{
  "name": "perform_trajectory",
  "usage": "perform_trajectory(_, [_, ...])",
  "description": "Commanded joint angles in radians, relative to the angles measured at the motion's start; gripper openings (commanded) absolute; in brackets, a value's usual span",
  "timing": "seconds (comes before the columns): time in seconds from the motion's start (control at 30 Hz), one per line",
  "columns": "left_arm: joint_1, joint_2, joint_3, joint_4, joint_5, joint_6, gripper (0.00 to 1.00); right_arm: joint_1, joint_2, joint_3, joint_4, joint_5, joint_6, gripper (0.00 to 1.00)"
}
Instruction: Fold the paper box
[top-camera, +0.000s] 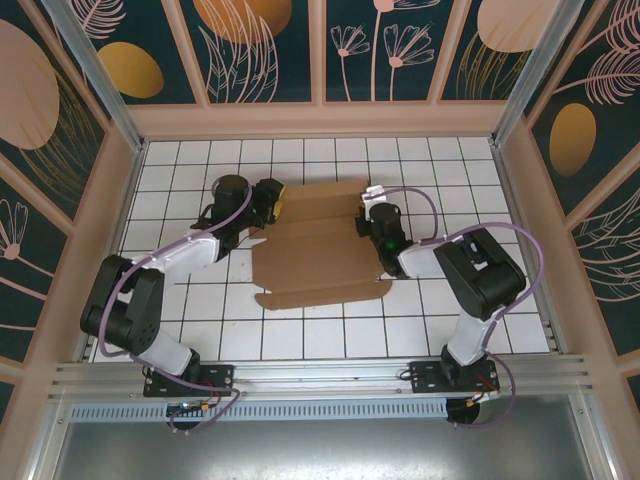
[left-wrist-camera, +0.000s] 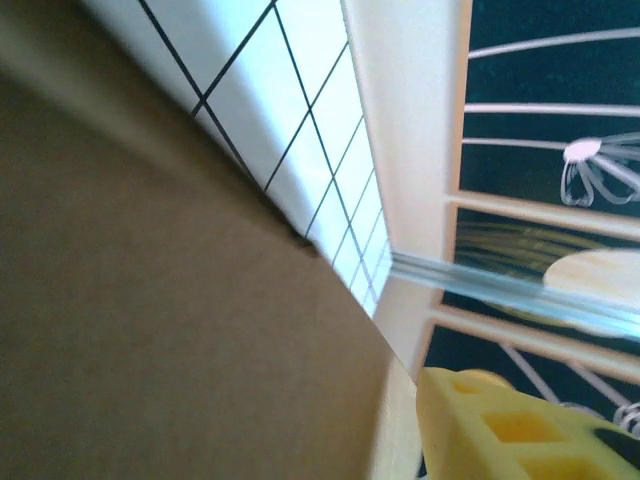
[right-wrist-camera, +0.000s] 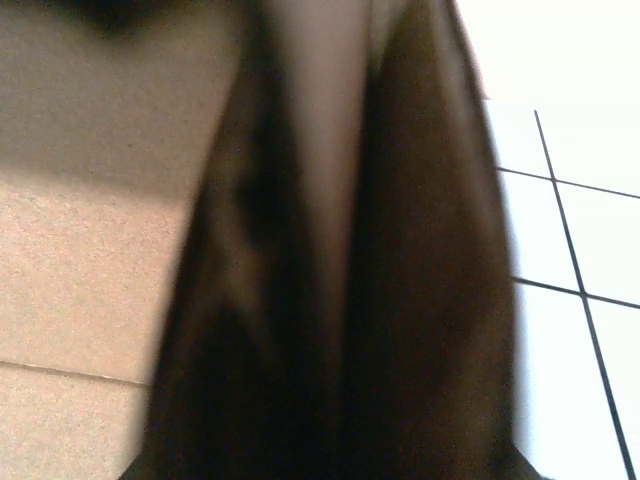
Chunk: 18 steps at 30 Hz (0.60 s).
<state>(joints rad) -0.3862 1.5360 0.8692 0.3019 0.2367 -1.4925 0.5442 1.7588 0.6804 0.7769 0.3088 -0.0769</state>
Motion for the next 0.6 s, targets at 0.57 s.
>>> perform_trajectory(0.57, [0.074,-0.234,0.174,-0.586,0.215,0.718,0.56,0.017,-0.215,-0.268,0.116,0.064,0.066,0.0])
